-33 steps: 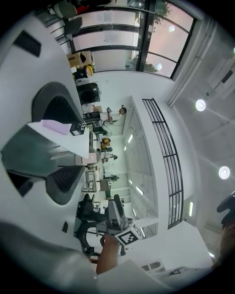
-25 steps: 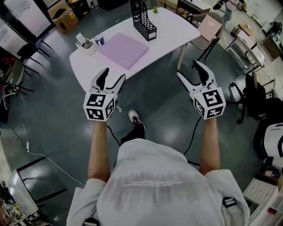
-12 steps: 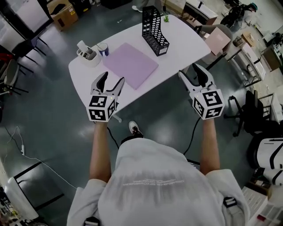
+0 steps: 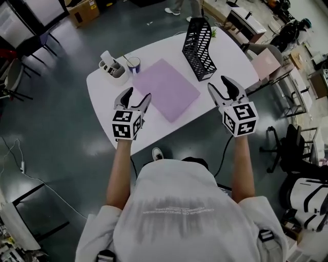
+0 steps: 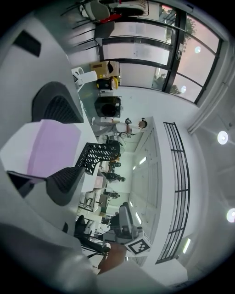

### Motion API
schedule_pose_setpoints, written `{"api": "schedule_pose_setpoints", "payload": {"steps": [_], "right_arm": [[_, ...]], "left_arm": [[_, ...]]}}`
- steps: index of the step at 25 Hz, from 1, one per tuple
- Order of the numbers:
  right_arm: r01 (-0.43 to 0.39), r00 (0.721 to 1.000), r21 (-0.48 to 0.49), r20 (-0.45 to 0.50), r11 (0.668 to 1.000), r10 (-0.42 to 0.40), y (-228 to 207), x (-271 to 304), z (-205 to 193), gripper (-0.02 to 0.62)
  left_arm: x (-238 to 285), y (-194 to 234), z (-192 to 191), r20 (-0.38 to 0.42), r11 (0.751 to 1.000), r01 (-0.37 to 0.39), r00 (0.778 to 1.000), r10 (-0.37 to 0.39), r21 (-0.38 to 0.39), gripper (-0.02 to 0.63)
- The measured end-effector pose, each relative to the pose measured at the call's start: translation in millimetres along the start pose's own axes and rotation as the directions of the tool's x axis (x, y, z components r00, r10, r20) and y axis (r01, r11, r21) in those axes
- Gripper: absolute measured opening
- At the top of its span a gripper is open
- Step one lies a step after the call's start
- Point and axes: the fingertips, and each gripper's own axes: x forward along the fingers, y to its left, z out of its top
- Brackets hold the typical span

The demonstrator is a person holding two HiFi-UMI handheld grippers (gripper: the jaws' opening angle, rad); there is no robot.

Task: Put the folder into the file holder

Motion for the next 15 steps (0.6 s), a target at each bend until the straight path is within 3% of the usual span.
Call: {"api": "schedule_pose_setpoints", "payload": {"steps": [5, 8, 15], "right_arm": [[-0.085, 0.993, 0.011, -0.085, 0.996, 0.085, 7, 55, -18, 0.224], [-0.131, 0.981, 0.016, -0.144, 0.991, 0.132, 9, 88, -36, 0.272], [-0.34, 0.909, -0.021, -0.265, 0.94, 0.323, 14, 155, -81, 0.273]], "left_arm": [[14, 24, -19, -0.057, 0.998, -0.032, 0.998, 0.029, -0.048, 0.314], [20, 34, -40, -0.11, 0.993, -0.068, 0.992, 0.057, -0.094, 0.314], [37, 43, -88, -0.23, 0.943, -0.195, 0.964, 0.133, -0.272, 0.314]]}}
